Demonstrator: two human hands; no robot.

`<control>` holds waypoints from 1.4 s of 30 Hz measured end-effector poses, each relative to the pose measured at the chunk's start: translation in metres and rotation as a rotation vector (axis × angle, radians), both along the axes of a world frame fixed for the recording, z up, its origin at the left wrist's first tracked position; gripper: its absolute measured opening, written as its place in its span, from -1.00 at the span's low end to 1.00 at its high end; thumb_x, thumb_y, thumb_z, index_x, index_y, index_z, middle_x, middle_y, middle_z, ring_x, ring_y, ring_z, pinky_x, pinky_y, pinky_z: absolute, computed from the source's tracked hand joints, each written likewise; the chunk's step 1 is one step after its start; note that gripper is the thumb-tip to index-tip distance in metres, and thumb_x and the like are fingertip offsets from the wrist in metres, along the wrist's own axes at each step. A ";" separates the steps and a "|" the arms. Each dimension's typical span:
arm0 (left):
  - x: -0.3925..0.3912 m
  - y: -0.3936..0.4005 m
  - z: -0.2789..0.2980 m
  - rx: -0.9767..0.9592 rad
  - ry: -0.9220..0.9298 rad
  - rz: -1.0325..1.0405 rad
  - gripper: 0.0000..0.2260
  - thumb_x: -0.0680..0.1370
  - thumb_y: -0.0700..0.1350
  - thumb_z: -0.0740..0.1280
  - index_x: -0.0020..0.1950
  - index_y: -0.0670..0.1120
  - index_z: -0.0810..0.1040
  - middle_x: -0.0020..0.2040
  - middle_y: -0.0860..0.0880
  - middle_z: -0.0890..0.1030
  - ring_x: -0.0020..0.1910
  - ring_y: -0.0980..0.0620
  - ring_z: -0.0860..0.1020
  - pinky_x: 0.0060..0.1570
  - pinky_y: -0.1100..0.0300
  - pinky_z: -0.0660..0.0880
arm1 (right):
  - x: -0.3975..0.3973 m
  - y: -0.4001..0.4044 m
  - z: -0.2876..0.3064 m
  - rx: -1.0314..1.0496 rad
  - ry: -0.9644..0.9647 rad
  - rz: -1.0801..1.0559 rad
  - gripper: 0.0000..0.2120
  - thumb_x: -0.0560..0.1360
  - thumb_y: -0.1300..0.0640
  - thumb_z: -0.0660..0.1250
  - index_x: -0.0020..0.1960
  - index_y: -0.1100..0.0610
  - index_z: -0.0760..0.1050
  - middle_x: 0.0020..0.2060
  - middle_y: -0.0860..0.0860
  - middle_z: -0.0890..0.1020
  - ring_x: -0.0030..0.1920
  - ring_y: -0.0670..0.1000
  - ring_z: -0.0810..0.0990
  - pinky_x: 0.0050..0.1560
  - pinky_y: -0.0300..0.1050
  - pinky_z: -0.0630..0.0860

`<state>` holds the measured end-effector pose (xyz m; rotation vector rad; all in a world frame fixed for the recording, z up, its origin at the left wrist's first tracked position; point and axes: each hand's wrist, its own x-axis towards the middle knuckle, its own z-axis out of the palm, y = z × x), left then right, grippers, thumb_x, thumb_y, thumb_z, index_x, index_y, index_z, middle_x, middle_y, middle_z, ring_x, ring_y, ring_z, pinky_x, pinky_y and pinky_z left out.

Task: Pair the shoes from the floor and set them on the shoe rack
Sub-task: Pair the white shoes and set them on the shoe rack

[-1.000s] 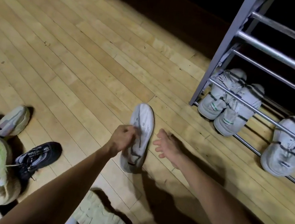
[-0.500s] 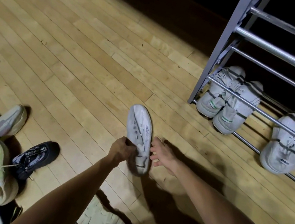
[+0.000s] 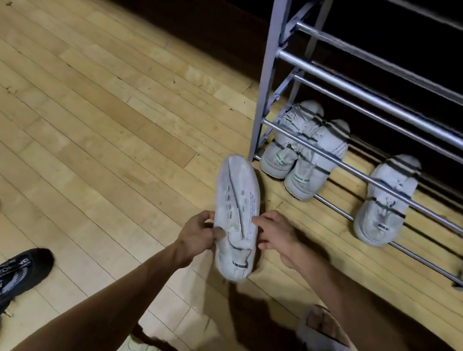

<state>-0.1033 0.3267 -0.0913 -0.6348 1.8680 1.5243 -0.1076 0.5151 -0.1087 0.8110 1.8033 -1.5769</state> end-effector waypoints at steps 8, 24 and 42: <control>-0.013 0.083 0.010 0.051 0.044 -0.229 -0.80 0.49 -0.34 0.35 0.05 -0.12 0.48 0.03 -0.19 0.64 -0.06 -0.12 0.60 0.00 0.00 0.57 | 0.023 0.070 0.013 0.056 0.086 -0.264 -0.84 0.44 0.04 0.33 -0.08 0.12 0.44 -0.11 0.17 0.65 -0.16 0.15 0.60 -0.20 0.03 0.52; -0.029 0.229 0.024 0.190 0.212 -0.305 -0.69 0.65 -0.28 0.17 0.37 -0.13 0.51 0.21 -0.12 0.63 0.05 -0.02 0.59 0.12 0.02 0.57 | 0.020 0.189 0.029 0.250 0.362 -0.801 -0.85 0.46 0.11 0.39 -0.27 0.11 0.53 -0.26 0.02 0.64 -0.18 0.02 0.58 -0.08 -0.08 0.51; -0.003 0.360 0.045 0.255 0.039 -0.358 -0.68 0.66 -0.14 0.14 0.38 -0.14 0.48 0.31 -0.08 0.56 0.21 -0.04 0.56 0.19 0.03 0.54 | 0.039 0.284 0.020 0.391 0.347 -1.128 -0.84 0.55 0.24 0.26 -0.06 0.12 0.62 -0.20 0.01 0.61 -0.22 -0.02 0.55 -0.33 -0.25 0.46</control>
